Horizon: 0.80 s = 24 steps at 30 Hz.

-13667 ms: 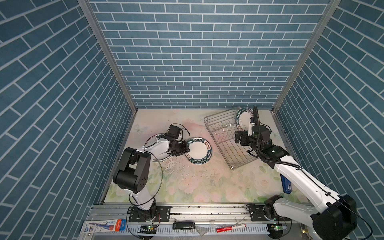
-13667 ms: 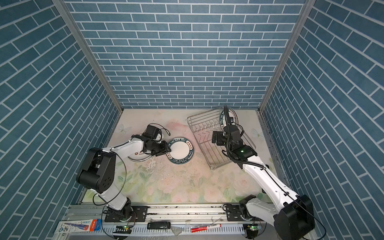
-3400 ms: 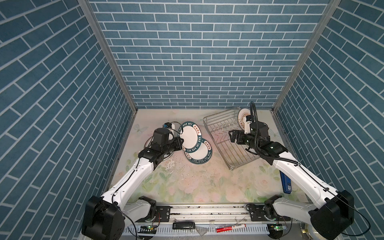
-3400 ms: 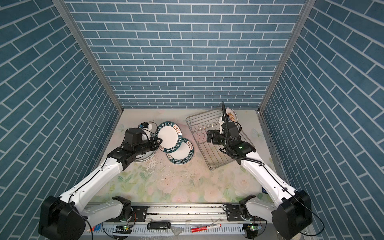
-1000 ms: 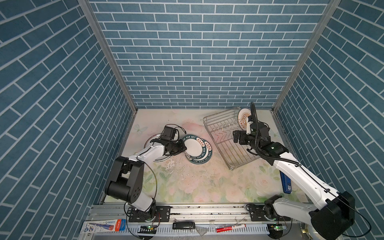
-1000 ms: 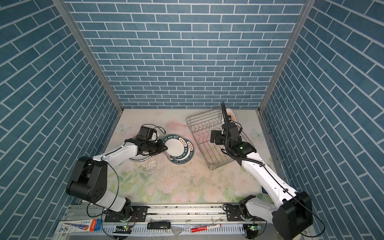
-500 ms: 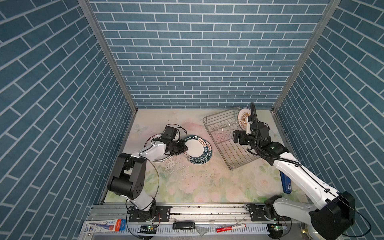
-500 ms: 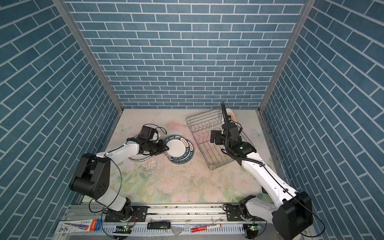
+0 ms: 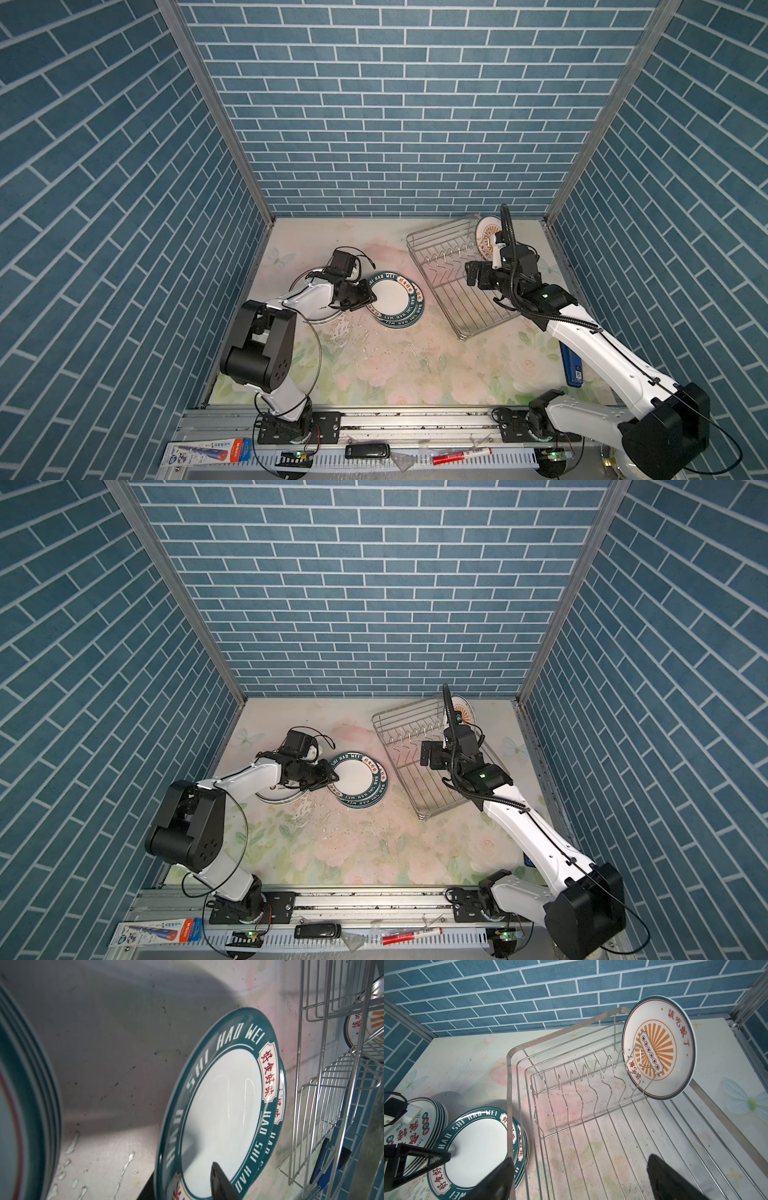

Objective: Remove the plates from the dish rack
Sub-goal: 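Hold the plate on the stack with the left gripper, settling it down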

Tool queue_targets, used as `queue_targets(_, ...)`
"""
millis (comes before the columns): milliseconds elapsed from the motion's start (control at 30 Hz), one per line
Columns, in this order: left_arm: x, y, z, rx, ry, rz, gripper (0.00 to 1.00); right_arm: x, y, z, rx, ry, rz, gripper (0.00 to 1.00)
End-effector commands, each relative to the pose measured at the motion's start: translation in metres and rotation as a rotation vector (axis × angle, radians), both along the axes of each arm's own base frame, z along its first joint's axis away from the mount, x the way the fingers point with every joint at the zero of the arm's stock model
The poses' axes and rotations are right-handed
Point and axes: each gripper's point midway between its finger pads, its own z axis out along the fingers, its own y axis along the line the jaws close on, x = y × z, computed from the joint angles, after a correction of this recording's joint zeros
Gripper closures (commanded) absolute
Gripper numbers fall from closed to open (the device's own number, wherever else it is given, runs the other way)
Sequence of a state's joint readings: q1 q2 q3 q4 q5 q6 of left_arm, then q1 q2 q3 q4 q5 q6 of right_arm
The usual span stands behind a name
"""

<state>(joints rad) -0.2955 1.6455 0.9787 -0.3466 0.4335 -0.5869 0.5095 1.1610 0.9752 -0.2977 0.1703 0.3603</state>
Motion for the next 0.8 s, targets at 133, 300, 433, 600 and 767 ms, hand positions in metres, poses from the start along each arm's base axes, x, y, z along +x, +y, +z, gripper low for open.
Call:
queue_targets(133, 0.0004, -0.0029, 0.0042, 0.046, -0.011, -0.033, 0.54, -0.0015, 0.0009, 0.0033, -0.008, -0.019, 0.023, 0.01)
queue_targets(300, -0.0010, -0.0055, 0.0026, 0.068, -0.003, -0.050, 0.54, -0.0014, 0.0007, 0.0030, -0.008, -0.019, 0.022, 0.01)
queue_targets(433, -0.0024, -0.0032, -0.0005, 0.115, 0.014, -0.059, 0.54, -0.0014, 0.0010, 0.0034, -0.007, -0.020, 0.023, 0.01)
queue_targets(600, -0.0034, -0.0005, -0.0017, 0.159, 0.022, -0.063, 0.51, -0.0016, 0.0004, 0.0031, -0.010, -0.019, 0.023, 0.01)
queue_targets(767, -0.0042, -0.0073, -0.0012, 0.161, 0.017, -0.090, 0.48, -0.0020, 0.0003, 0.0036, -0.009, -0.020, 0.022, 0.01)
